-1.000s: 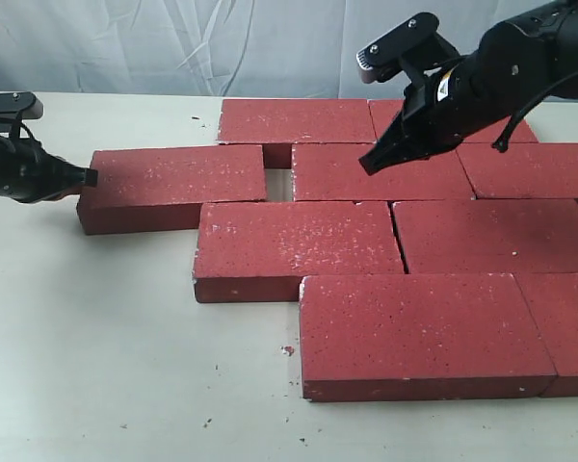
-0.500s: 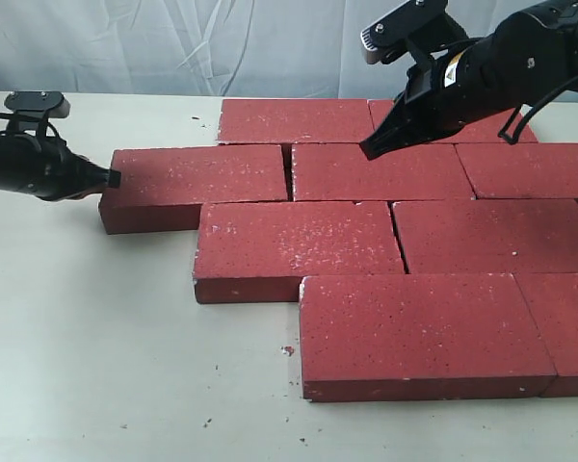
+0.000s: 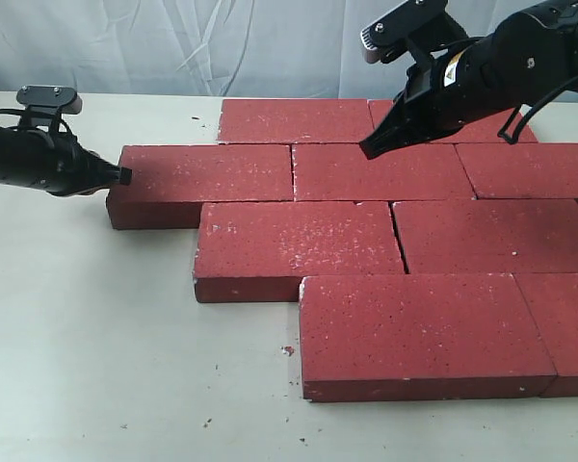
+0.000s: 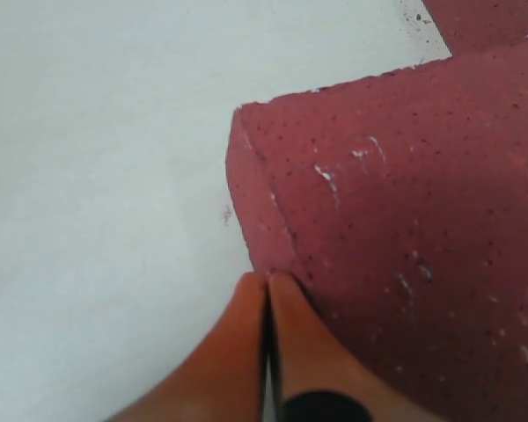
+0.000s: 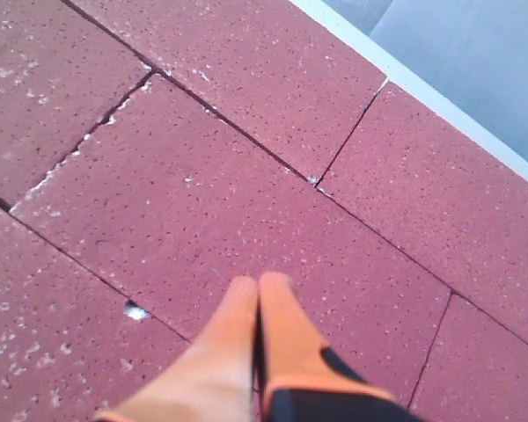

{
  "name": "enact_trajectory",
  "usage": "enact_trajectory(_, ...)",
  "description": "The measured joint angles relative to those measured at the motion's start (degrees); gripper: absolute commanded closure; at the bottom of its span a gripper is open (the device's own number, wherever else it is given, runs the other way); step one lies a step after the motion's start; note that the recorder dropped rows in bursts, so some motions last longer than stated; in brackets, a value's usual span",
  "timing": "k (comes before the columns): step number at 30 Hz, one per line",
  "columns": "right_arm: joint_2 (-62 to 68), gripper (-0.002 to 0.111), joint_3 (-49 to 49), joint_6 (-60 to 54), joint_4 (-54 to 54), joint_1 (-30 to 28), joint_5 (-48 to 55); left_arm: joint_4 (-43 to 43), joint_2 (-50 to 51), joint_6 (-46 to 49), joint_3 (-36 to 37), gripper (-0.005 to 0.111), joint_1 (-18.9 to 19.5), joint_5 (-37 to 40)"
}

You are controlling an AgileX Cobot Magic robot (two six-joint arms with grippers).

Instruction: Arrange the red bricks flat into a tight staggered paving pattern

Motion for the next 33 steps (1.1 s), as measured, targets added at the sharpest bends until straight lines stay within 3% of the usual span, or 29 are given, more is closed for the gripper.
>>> enact_trajectory(18,0.00,0.109,0.00,0.00,0.00,0.00,0.00,-0.10,3.66,0.69,-3.12,0.107,-0.39,-0.45)
enact_trajectory(33,0.00,0.109,0.00,0.00,0.00,0.00,0.00,-0.10,2.11,-0.93,-3.15,0.100,-0.61,-7.57)
